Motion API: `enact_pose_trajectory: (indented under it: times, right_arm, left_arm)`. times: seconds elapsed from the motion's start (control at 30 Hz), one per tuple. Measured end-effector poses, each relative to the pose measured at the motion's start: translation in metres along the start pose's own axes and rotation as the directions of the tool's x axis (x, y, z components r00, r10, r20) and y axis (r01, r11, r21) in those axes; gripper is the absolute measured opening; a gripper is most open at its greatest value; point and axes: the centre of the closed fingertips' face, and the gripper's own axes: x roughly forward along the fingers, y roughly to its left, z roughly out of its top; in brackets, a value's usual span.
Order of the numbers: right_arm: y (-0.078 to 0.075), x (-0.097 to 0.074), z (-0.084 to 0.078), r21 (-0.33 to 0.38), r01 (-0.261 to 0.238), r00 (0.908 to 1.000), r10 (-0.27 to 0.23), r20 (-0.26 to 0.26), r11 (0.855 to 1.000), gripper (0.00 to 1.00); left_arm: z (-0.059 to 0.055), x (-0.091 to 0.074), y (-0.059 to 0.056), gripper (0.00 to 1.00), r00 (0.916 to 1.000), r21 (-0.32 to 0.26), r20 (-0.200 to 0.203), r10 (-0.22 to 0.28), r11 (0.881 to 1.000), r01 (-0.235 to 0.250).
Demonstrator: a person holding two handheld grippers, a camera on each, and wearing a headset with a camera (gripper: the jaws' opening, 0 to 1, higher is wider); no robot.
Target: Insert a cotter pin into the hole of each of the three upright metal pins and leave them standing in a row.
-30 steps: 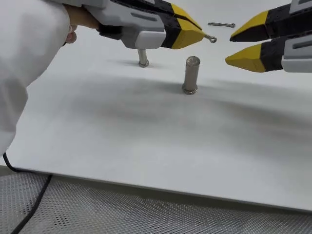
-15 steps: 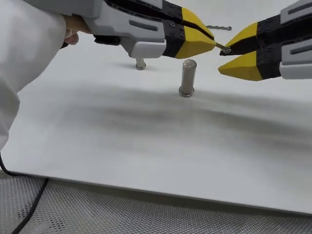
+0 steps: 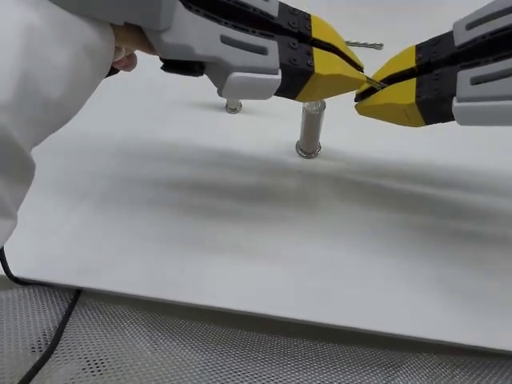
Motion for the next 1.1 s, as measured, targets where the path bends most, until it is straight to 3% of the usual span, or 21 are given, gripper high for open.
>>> enact_pose_trajectory:
  times: [0.17,0.43,0.7,0.77,0.83,1.03,1.1]
  right_arm:
    - [0.001,-0.001,-0.001,0.016,-0.004,1.0000,0.004,0.000,1.000,0.00]
    - [0.007,0.000,-0.003,-0.011,-0.029,0.9993,0.029,-0.024,1.000,0.00]
    - [0.008,-0.002,-0.001,0.009,-0.027,0.9996,0.027,-0.009,1.000,0.00]
    - [0.006,-0.003,0.000,0.028,-0.021,0.9998,0.021,0.000,0.999,0.00]
    - [0.005,-0.003,0.000,0.043,-0.020,0.9998,0.020,0.007,0.999,0.00]
    - [0.002,-0.005,-0.002,0.064,-0.007,0.9999,0.007,0.015,0.998,0.00]
    - [0.002,-0.005,-0.004,0.066,-0.005,1.0000,0.004,0.007,0.998,0.00]
  left_arm:
    - [-0.008,0.000,0.000,0.00,0.9995,0.004,-0.032,-0.003,1.000,0.003]
    - [-0.012,0.000,-0.005,0.00,0.9986,0.007,-0.048,-0.022,1.000,0.022]
    - [-0.014,0.000,-0.004,0.00,0.9988,-0.024,-0.043,-0.022,0.999,0.021]
    - [-0.013,0.000,-0.001,0.00,0.9994,-0.062,-0.032,-0.015,0.998,0.013]
    - [-0.013,0.000,0.000,0.01,0.9993,-0.045,-0.035,-0.011,0.999,0.010]
    - [-0.018,0.003,0.001,0.16,0.9991,-0.037,-0.043,0.001,0.999,-0.002]
    - [-0.020,0.004,0.001,0.15,0.9987,-0.035,-0.051,0.003,0.999,-0.005]
